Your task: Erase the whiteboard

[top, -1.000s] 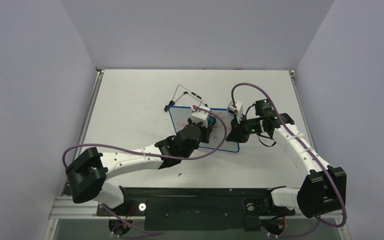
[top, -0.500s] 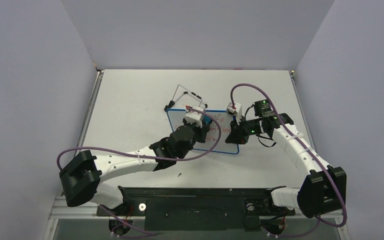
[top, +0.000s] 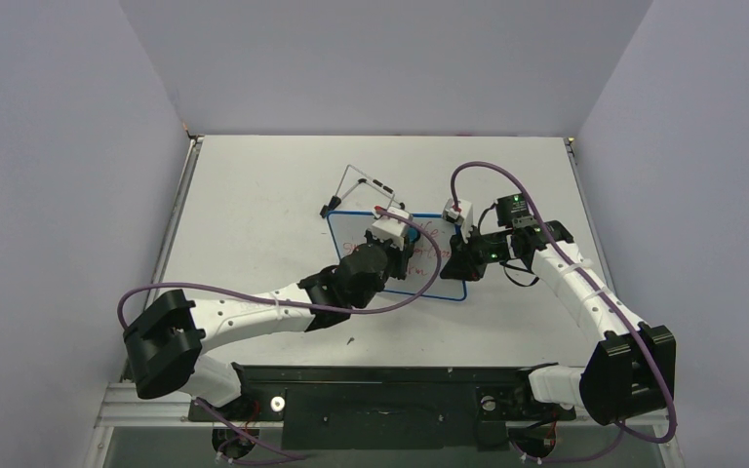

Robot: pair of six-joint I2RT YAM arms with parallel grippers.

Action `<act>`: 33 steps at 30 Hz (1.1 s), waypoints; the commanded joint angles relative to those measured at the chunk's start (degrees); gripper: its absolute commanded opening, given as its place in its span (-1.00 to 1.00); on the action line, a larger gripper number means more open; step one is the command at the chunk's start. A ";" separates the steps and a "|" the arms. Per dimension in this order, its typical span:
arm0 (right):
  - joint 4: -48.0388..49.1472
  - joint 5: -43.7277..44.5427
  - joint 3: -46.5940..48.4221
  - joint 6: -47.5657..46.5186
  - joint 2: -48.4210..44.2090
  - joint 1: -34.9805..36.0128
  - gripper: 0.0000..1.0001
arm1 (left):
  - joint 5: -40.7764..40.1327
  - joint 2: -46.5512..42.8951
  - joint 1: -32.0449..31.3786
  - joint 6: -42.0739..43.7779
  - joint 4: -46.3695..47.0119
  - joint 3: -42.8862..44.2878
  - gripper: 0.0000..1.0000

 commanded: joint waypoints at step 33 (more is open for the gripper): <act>-3.62 -1.66 0.96 -3.88 0.57 1.64 -1.00 | -1.26 -0.09 1.26 1.84 3.66 3.10 -1.00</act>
